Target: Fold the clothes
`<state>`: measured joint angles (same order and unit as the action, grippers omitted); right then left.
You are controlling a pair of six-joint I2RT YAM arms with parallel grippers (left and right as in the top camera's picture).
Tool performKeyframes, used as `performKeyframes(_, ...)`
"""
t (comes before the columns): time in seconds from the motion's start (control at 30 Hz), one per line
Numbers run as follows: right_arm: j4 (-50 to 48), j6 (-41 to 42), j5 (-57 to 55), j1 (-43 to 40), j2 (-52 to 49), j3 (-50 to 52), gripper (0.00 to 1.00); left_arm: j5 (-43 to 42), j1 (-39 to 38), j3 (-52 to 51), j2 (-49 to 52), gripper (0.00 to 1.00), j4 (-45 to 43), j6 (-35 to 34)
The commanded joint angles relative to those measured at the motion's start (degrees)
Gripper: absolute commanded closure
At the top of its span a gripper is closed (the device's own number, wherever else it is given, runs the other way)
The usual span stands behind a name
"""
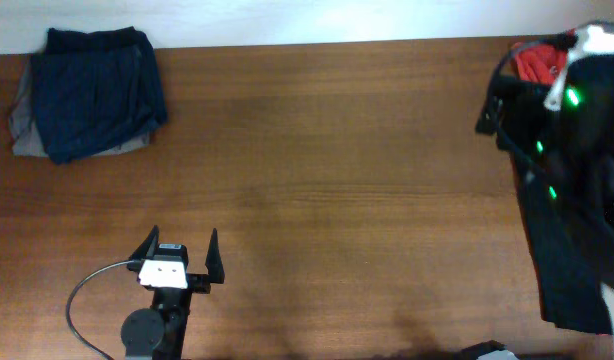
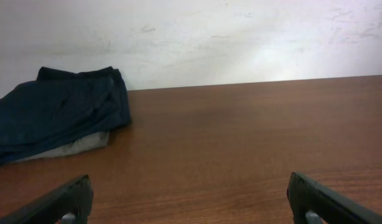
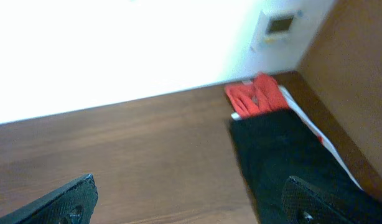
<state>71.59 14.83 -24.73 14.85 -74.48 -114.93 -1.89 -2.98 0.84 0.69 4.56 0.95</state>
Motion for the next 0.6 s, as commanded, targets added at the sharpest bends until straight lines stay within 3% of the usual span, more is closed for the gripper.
performKeyframes(0.0,0.02,0.50,-1.01,1.11,4.98,-0.13,0.02,0.44,0.20,-0.31,-0.39,0.00,0.17,-0.52)
performKeyframes(0.23,-0.63,0.52,-2.69,0.00,19.76,13.53,0.02,0.44,0.20,-0.31,-0.39,0.01,0.17,-0.52)
performKeyframes(0.57,-40.39,-2.62,8.07,-0.90,60.11,74.62,0.02,0.42,0.20,-0.31,-0.39,0.01,0.17,-0.52)
